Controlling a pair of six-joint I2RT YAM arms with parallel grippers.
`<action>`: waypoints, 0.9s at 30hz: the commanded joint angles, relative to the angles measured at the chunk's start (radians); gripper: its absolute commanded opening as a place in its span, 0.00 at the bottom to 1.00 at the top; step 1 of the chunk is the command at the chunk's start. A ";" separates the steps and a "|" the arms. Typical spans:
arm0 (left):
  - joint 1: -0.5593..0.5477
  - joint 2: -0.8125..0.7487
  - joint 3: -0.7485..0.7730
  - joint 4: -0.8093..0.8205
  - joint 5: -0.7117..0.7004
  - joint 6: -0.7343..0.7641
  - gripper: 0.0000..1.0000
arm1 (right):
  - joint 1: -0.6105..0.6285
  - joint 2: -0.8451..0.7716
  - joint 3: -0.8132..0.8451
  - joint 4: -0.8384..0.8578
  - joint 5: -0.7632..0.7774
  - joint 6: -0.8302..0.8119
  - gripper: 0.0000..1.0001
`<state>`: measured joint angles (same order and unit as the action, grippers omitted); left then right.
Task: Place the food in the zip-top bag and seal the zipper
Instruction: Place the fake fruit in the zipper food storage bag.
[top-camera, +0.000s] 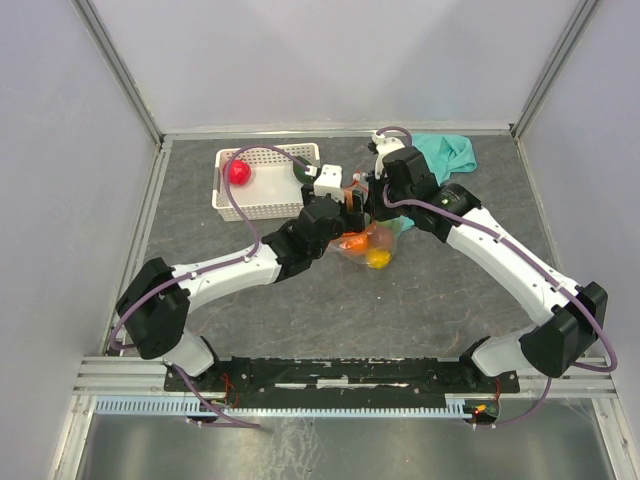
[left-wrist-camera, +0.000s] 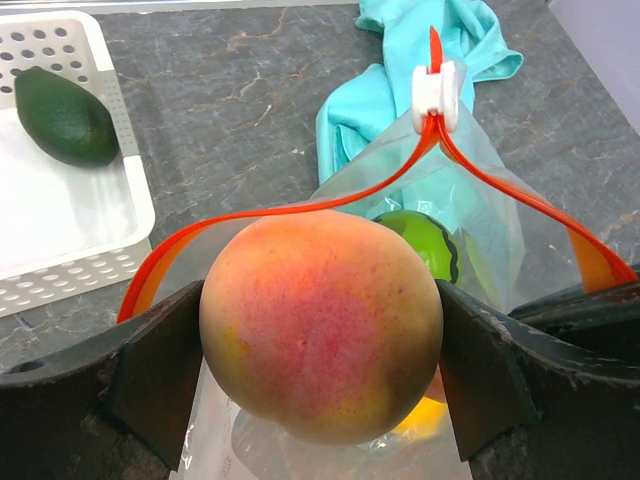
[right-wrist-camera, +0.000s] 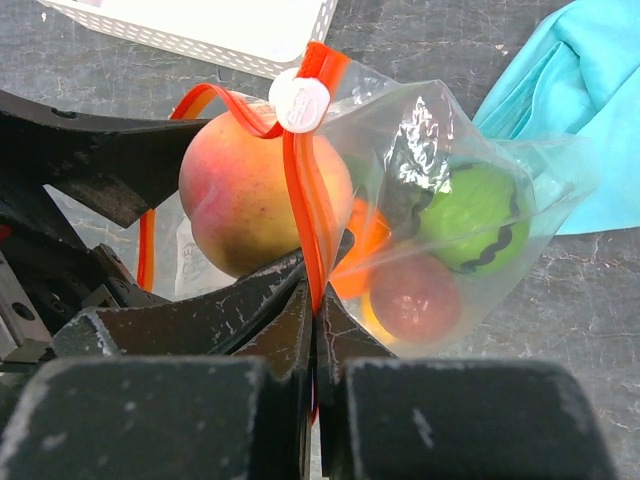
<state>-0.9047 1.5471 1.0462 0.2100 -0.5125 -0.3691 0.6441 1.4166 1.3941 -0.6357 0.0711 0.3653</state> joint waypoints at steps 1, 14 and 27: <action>-0.002 -0.029 0.040 0.028 0.038 -0.037 0.87 | 0.003 -0.043 0.002 0.057 0.014 0.015 0.02; -0.003 -0.096 0.018 -0.050 0.125 -0.040 1.00 | 0.002 -0.046 -0.004 0.063 0.027 0.021 0.02; -0.002 -0.270 0.083 -0.429 0.141 -0.073 1.00 | 0.003 -0.050 -0.009 0.059 0.036 0.025 0.02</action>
<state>-0.9051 1.3605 1.0775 -0.0593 -0.3687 -0.3817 0.6441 1.4063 1.3827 -0.6247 0.0944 0.3786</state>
